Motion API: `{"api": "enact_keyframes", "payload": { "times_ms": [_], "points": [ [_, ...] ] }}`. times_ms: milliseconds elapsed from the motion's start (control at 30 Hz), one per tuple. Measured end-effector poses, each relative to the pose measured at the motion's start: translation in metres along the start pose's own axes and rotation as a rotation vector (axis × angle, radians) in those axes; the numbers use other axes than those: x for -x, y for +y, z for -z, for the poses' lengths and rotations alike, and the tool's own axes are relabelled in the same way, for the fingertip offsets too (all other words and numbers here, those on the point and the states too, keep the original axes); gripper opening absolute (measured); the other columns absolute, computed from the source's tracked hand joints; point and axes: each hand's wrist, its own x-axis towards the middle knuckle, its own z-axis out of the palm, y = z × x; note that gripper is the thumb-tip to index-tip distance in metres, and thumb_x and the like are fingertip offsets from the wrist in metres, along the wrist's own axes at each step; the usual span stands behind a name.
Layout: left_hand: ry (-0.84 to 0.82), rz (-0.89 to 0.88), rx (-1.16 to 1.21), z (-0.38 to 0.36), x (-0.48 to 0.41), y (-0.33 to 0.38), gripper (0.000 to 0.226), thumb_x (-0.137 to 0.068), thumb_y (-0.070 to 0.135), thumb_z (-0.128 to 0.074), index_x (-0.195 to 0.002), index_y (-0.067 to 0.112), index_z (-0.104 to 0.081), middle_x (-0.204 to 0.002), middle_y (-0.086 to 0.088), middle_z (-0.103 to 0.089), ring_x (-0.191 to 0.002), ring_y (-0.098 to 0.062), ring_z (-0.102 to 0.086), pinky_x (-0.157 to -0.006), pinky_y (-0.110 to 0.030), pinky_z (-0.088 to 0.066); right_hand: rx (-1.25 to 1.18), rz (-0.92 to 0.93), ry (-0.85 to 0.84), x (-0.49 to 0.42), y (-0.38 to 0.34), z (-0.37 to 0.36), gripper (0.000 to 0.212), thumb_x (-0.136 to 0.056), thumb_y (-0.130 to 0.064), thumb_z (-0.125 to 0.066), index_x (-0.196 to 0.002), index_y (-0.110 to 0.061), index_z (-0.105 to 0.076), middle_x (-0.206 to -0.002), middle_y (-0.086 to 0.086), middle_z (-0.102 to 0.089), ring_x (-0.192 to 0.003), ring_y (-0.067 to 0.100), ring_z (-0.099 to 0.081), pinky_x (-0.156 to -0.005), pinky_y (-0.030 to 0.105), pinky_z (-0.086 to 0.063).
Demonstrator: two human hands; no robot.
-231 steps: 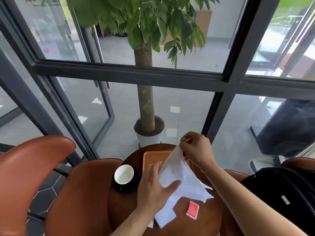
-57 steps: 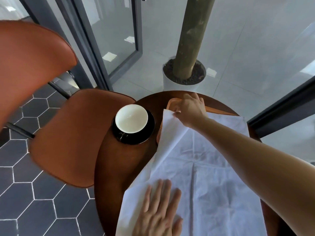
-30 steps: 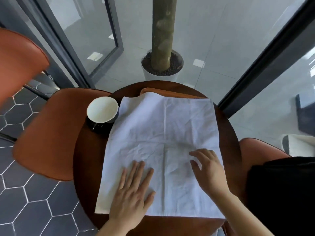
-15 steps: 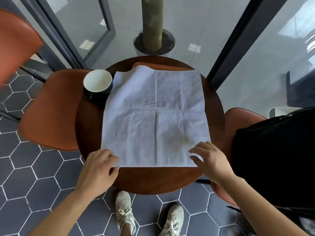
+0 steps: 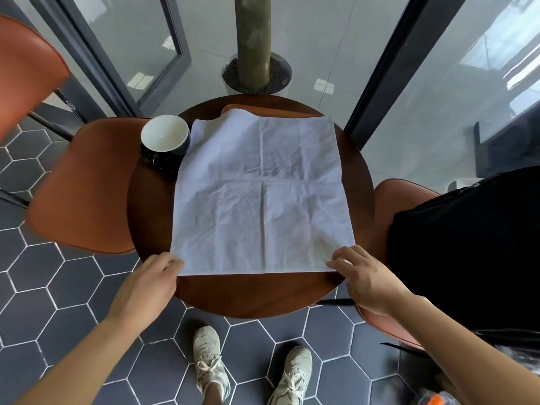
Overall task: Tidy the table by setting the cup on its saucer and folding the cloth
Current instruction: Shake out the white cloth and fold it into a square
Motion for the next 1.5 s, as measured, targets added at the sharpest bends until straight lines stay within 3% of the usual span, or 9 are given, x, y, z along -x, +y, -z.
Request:
{"api": "enact_keyframes", "payload": {
  "times_ms": [200, 400, 500, 667, 800, 967, 1133, 1267, 1500],
  "points": [
    [-0.045, -0.055, -0.079, 0.003, -0.011, -0.007, 0.034, -0.053, -0.015, -0.085, -0.081, 0.002, -0.073, -0.078, -0.009, -0.064, -0.066, -0.026, -0.061, -0.044, -0.036, -0.053, 0.058, 0.094, 0.081, 0.004, 0.012, -0.003, 0.040, -0.071, 0.018, -0.072, -0.103, -0.005, -0.073, -0.104, 0.008, -0.066, -0.087, 0.029, -0.062, -0.075, 0.037, -0.058],
    [0.028, 0.126, 0.334, 0.008, -0.015, -0.014, 0.013, -0.080, -0.002, -0.075, -0.087, 0.009, -0.076, -0.093, 0.005, -0.065, -0.062, -0.013, -0.059, -0.056, -0.029, -0.051, 0.051, 0.102, 0.128, 0.010, 0.027, -0.005, 0.028, -0.072, 0.011, -0.080, -0.095, -0.004, -0.076, -0.098, 0.007, -0.068, -0.082, 0.029, -0.065, -0.072, 0.032, -0.058],
    [0.016, 0.190, 0.504, 0.004, -0.013, -0.019, 0.016, -0.084, -0.003, -0.072, -0.091, 0.011, -0.076, -0.102, 0.007, -0.066, -0.071, -0.012, -0.065, -0.068, -0.032, -0.057, 0.054, 0.118, 0.145, 0.009, 0.034, -0.006, 0.022, -0.079, 0.010, -0.069, -0.093, -0.006, -0.075, -0.098, 0.005, -0.067, -0.082, 0.029, -0.064, -0.074, 0.027, -0.052],
    [0.081, 0.351, 0.755, -0.001, -0.016, -0.018, 0.022, -0.085, -0.005, -0.071, -0.091, 0.016, -0.077, -0.109, 0.004, -0.070, -0.085, -0.017, -0.072, -0.081, -0.035, -0.060, -0.052, -0.089, 0.184, 0.001, 0.027, -0.001, 0.020, -0.079, 0.008, -0.077, -0.085, -0.009, -0.071, -0.098, 0.000, -0.070, -0.088, 0.028, -0.063, -0.070, 0.040, -0.058],
    [0.055, 0.544, 0.964, 0.000, -0.021, -0.015, 0.026, -0.087, 0.002, -0.071, -0.092, 0.026, -0.077, -0.092, 0.007, -0.078, -0.086, -0.013, -0.074, -0.082, -0.028, -0.059, -0.150, -0.228, 0.218, -0.002, 0.026, 0.008, 0.015, -0.084, 0.000, -0.075, -0.091, -0.014, -0.071, -0.095, -0.003, -0.073, -0.089, 0.025, -0.061, -0.073, 0.038, -0.054],
    [0.064, 0.512, 0.930, 0.002, -0.026, -0.009, 0.043, -0.080, -0.014, -0.069, -0.101, 0.023, -0.076, -0.106, 0.009, -0.074, -0.099, 0.005, -0.067, -0.080, -0.003, -0.048, -0.349, -0.396, 0.255, -0.004, 0.029, 0.012, 0.017, -0.084, -0.002, -0.077, -0.087, -0.019, -0.074, -0.076, -0.014, -0.067, -0.071, 0.004, -0.065, -0.067, 0.010, -0.047],
    [0.097, 0.511, 0.797, -0.004, -0.023, -0.016, 0.042, -0.082, -0.004, -0.074, -0.088, 0.037, -0.076, -0.093, 0.020, -0.075, -0.089, 0.006, -0.068, -0.078, -0.002, -0.047, -0.451, -0.430, 0.327, -0.004, 0.027, 0.015, 0.018, -0.081, -0.001, -0.081, -0.092, -0.015, -0.078, -0.082, -0.012, -0.071, -0.077, 0.005, -0.067, -0.073, 0.005, -0.047],
    [0.136, 0.578, 0.893, 0.000, -0.022, -0.014, 0.038, -0.086, 0.011, -0.076, -0.084, 0.049, -0.075, -0.080, 0.012, -0.077, -0.073, -0.004, -0.072, -0.069, -0.007, -0.051, -0.552, -0.378, 0.367, -0.005, 0.024, 0.019, 0.024, -0.082, 0.003, -0.078, -0.089, -0.020, -0.077, -0.086, -0.010, -0.074, -0.083, 0.002, -0.071, -0.077, 0.008, -0.051],
    [0.276, 0.503, 0.811, 0.020, -0.025, -0.007, 0.024, -0.084, 0.009, -0.077, -0.092, 0.032, -0.077, -0.109, 0.018, -0.069, -0.097, 0.013, -0.060, -0.077, 0.001, -0.040, -0.773, -0.416, 0.460, -0.010, 0.019, 0.022, 0.035, -0.090, 0.000, -0.070, -0.090, -0.035, -0.070, -0.093, -0.012, -0.073, -0.087, 0.008, -0.069, -0.077, 0.010, -0.051]
  ]
}}
